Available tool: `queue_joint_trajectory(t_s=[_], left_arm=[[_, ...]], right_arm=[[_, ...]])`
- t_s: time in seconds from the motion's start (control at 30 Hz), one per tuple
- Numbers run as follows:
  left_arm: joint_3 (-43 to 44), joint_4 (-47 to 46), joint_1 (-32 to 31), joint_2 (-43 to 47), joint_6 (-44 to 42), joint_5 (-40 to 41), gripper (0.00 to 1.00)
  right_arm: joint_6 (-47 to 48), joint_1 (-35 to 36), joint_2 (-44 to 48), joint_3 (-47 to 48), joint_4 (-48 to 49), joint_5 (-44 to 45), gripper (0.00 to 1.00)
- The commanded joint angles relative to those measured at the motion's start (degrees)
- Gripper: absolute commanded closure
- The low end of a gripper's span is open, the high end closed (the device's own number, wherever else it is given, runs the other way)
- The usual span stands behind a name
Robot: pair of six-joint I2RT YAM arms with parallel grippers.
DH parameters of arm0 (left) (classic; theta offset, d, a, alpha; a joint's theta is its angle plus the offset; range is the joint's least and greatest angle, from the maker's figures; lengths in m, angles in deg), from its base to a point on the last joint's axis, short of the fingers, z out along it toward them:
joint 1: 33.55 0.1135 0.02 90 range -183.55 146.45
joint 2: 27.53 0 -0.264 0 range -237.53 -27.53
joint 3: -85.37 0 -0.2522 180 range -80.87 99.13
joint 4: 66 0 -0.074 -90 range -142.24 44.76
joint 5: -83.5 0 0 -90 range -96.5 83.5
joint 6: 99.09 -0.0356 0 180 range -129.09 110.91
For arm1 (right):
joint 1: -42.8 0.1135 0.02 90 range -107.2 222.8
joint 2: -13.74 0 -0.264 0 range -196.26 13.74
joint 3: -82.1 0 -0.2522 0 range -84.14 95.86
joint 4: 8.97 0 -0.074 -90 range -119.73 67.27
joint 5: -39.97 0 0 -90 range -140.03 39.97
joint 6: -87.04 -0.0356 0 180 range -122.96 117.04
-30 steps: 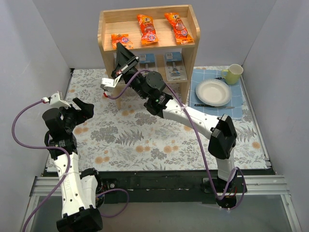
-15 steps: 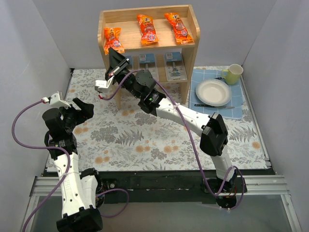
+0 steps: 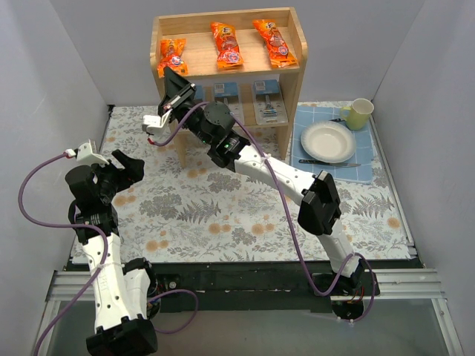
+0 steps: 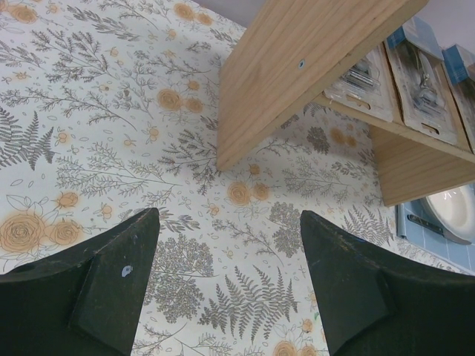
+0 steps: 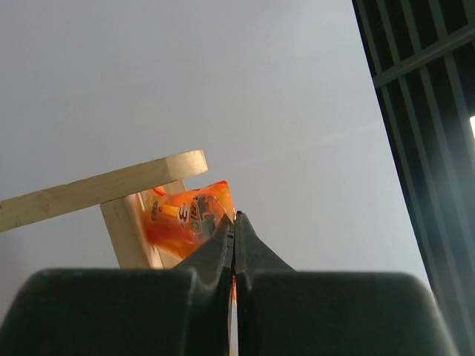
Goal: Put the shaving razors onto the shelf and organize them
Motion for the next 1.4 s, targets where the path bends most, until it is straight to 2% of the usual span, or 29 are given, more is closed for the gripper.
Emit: queue_joint_trajectory(t_s=[0.0,0.77,1.37], left_arm=[[0.47,-0.06,0.30,0.06,-0.80,0.59,0.24],[0.29,-0.07,0.30,-0.20,-0.89,1.03,0.24],[0.91,1.25,0.47,0.58,-1.33,1.21,0.23]], right_arm=[[-1.32,-0.80,-0.84,3.62,0.47,-0.90,0.99],[-2.64,-2.83,-6.46,9.42,-0.06,-4.32,0.99],[-2.55,-3.44,-7.43,8.98,2.49,-6.17,0.99]])
